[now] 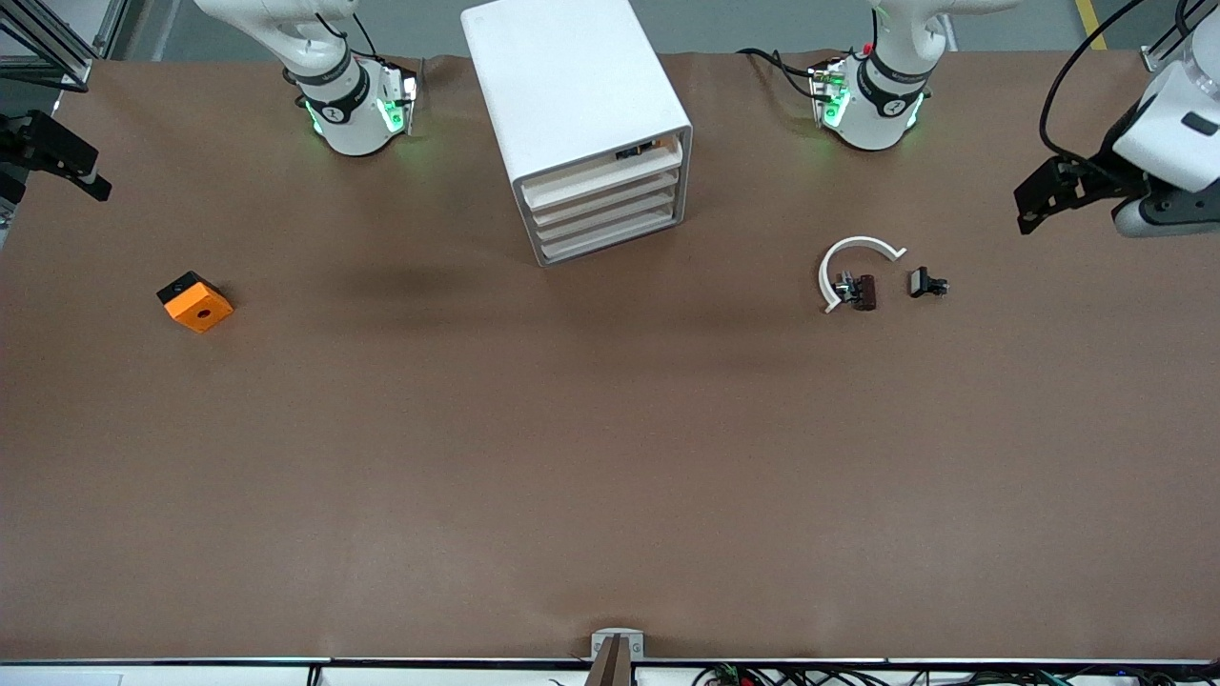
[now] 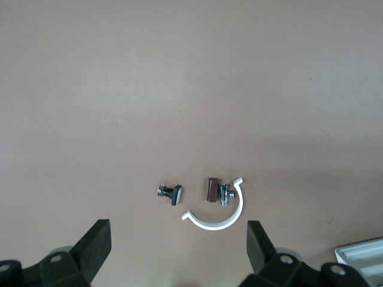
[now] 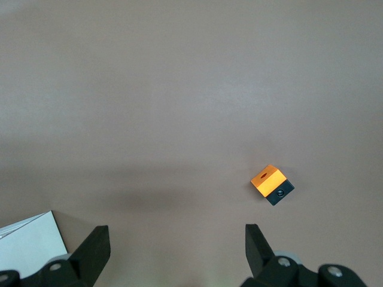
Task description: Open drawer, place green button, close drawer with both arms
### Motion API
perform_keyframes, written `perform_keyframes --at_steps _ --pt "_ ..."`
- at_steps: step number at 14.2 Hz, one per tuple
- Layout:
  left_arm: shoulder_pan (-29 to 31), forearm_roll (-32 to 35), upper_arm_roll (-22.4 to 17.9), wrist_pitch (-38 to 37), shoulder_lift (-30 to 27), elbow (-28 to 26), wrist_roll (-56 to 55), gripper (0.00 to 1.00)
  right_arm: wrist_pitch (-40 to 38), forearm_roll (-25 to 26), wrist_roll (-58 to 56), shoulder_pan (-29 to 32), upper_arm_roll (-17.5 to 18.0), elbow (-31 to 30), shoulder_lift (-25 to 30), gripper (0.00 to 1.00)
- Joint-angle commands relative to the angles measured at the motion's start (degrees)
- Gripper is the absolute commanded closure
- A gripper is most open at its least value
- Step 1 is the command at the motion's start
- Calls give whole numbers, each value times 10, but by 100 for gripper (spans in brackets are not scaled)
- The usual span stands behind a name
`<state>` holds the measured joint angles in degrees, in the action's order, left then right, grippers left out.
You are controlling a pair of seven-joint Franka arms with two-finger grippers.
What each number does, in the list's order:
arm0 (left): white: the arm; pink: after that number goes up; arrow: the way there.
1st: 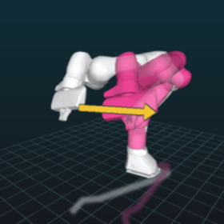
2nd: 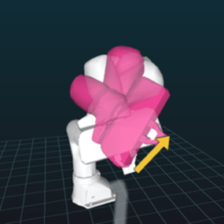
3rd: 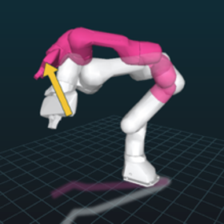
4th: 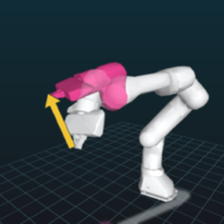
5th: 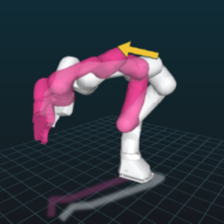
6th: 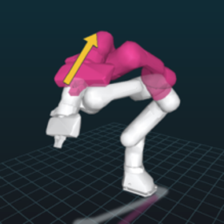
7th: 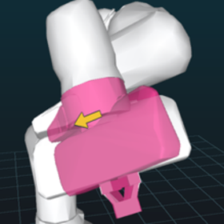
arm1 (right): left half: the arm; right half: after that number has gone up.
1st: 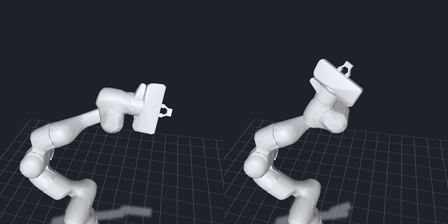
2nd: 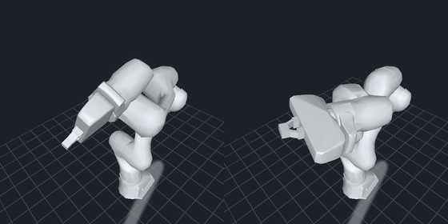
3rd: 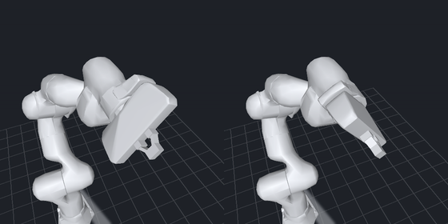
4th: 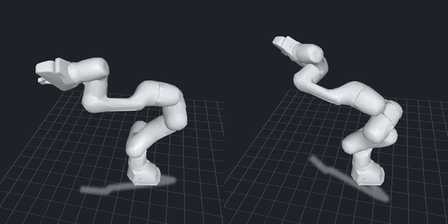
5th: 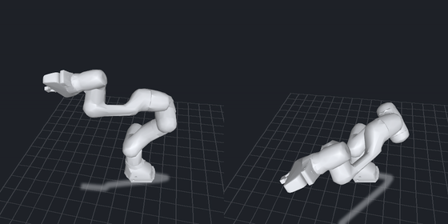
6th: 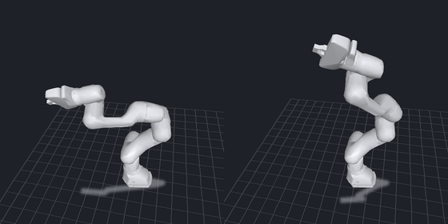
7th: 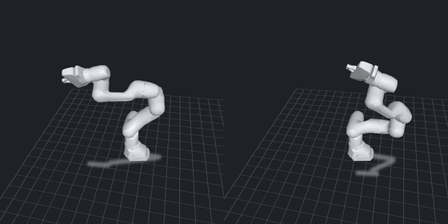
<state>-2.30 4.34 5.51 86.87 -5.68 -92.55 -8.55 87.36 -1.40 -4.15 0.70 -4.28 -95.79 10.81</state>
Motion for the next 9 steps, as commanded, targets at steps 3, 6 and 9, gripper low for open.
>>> perform_keyframes --at_steps 3,6,9 --pt "-21 -8 -22 1 -58 -58 10 0 -1 -8 -3 4 2 -5 11 0" --pt "-22 -8 -22 1 -78 -81 10 0 -1 -8 -3 4 3 -5 11 0" --pt "-21 -13 -21 1 -92 -90 11 0 2 -8 -3 4 2 -5 11 0"
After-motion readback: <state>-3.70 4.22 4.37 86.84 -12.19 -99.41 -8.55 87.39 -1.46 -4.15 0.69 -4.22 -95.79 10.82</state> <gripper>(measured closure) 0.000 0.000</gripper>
